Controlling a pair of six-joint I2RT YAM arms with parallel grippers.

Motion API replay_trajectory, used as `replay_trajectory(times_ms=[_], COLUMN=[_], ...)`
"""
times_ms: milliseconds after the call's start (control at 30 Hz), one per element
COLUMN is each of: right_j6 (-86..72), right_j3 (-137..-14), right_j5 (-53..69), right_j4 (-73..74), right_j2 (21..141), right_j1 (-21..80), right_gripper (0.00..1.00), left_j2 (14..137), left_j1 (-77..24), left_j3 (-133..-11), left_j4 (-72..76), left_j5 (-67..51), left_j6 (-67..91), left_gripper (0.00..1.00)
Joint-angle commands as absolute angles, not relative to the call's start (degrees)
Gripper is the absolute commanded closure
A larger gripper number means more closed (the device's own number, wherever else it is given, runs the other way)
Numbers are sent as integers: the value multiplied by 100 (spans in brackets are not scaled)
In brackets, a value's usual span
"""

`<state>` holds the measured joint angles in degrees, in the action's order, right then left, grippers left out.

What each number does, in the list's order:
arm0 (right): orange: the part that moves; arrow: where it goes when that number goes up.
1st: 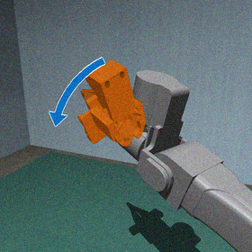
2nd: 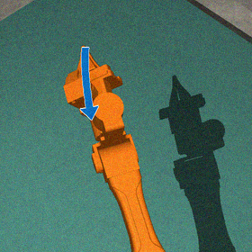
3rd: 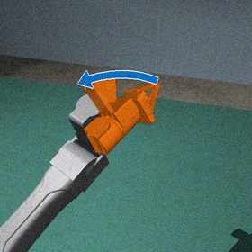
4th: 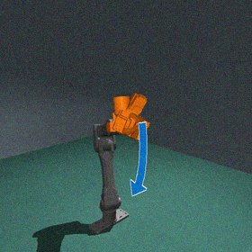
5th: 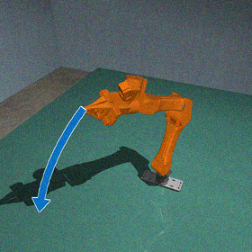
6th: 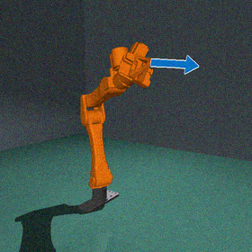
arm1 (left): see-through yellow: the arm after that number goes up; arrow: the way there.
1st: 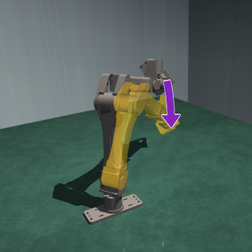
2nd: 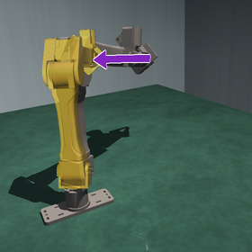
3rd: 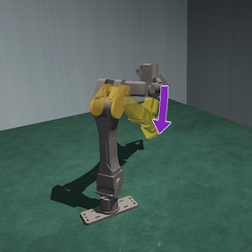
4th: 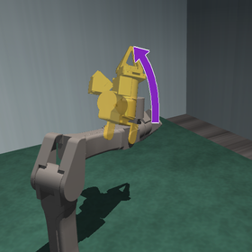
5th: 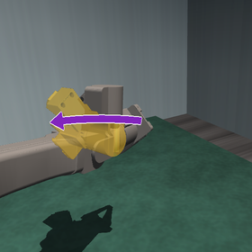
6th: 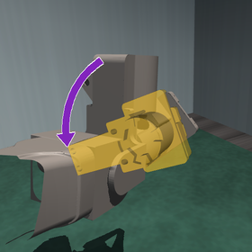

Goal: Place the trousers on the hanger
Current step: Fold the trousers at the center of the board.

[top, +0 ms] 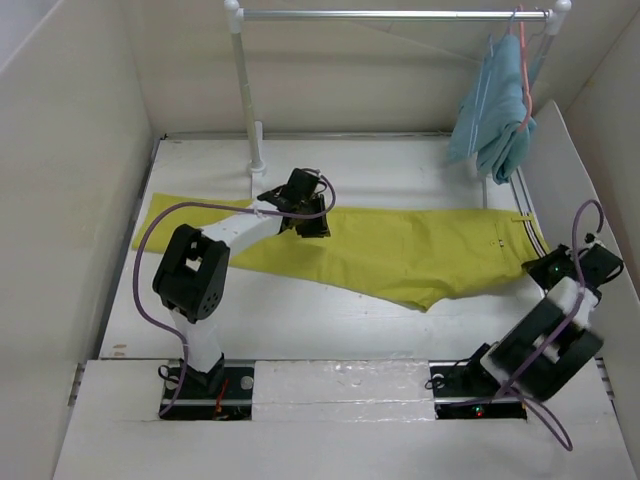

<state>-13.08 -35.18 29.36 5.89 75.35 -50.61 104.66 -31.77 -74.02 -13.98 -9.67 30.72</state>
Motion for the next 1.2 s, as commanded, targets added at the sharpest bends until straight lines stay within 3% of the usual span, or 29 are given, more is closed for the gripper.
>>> replay_trajectory(times_ms=[0, 67, 233, 533, 767, 867, 1000, 1167], right_j6=[-494, -361, -500, -703, -397, -238, -70, 298], right_j3=[-3647, -3866, -4182, -6859, -8497, -8875, -9368, -10413], right_j5=[2709, 2305, 2531, 1847, 1661, 1828, 1847, 1301], right_j4=[2702, 3825, 4131, 4001, 4113, 4148, 4403, 4860], right_j2=[5752, 5127, 4685, 5009, 5598, 5686, 5704, 5844], right_j1=[-4328, -3896, -2449, 427, 668, 379, 166, 352], right_gripper=[100, 100, 100, 100, 100, 100, 100, 100], left_j2=[9784, 9616, 9299, 8255, 7455, 7435, 8198, 9509], left_j1=[-3146, -3146, -3146, -3085, -3260, -3909, -4981, -5607], left_j3=[-7252, -7033, -6654, -5005, -4149, -4078, -4551, -5185], left_j4=[-1538, -1477, -1547, -1310, -644, -352, -447, -661], left_j5=[-660, -659, -343, 947, 599, 746, 1019, 1047], left_j6=[2839, 2839, 2927, 4215, 5044, 5325, 5738, 6249], left_gripper=[84, 90, 99, 100, 100, 100, 100, 100])
